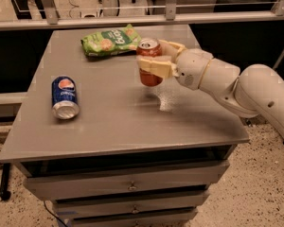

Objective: Place coke can upright

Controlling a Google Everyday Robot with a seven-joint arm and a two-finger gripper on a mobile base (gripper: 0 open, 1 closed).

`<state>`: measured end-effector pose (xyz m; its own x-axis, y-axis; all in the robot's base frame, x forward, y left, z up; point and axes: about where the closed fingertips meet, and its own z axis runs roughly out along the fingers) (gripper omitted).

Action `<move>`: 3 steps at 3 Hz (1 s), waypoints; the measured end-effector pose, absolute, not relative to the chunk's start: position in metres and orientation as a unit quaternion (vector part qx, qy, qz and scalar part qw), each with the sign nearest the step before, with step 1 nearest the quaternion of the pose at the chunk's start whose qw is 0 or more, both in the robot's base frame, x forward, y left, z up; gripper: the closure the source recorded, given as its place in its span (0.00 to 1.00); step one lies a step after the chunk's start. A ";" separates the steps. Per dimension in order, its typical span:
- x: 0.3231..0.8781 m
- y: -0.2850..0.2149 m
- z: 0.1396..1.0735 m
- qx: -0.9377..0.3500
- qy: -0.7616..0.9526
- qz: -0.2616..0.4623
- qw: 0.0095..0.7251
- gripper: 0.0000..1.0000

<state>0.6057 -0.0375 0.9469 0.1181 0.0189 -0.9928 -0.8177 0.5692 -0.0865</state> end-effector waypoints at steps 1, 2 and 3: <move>0.600 -0.030 0.931 -0.351 0.592 0.324 0.649 1.00; 0.595 -0.025 0.916 -0.354 0.599 0.337 0.635 0.82; 0.592 -0.023 0.907 -0.355 0.603 0.344 0.627 0.61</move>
Offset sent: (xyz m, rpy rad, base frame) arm -0.0140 0.0130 -0.0488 -0.0199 0.1003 0.0739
